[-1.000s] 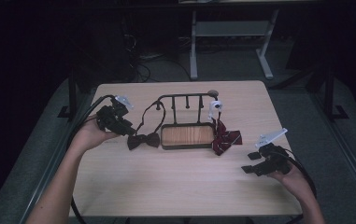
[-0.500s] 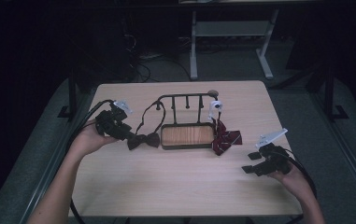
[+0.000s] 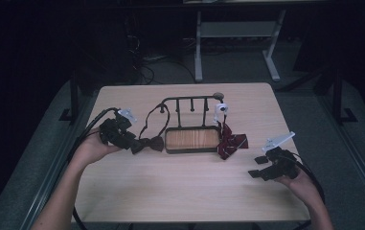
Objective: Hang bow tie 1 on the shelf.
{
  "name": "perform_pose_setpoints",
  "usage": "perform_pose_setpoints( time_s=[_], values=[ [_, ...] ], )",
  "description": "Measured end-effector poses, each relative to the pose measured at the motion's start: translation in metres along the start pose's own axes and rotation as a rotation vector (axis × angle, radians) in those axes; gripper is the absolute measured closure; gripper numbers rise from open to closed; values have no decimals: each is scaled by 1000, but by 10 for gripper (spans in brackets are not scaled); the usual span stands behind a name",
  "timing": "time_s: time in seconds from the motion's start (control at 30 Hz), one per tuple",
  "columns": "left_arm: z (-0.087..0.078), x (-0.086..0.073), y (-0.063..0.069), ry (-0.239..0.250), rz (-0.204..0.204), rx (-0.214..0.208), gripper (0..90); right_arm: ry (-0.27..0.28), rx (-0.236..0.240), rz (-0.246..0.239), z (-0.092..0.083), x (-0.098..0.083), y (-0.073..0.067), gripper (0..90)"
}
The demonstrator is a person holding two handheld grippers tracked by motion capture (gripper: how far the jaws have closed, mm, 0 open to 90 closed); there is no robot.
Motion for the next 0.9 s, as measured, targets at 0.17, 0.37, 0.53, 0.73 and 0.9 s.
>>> perform_pose_setpoints(
  time_s=[0.17, 0.37, 0.53, 0.73, 0.9],
  values=[
    [3, -4, 0, -3, -1, -4, 575, -1, 1, 2, 0, 0, 0, 355],
    [6, -8, 2, 0, -6, -11, 569, -2, 1, 2, 1, 0, 0, 354],
    [8, -11, 4, 2, -3, -18, 563, -1, 0, 3, 1, 0, 0, 354],
    [13, -17, 6, 7, -7, -29, 553, -2, -1, 3, 0, -1, 1, 355],
    [20, -23, 9, -7, -1, -36, 542, -4, 0, 5, 1, -1, 0, 355]
  ],
)
Point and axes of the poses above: each handheld gripper's, and its own axes: z roughly forward along the jaws, x roughly out of its top, y roughly to its right, the point moved 6 cm from there along z, roughly forward along the jaws, and after that the axes turned 11 degrees about -z, right-handed, at the moved point
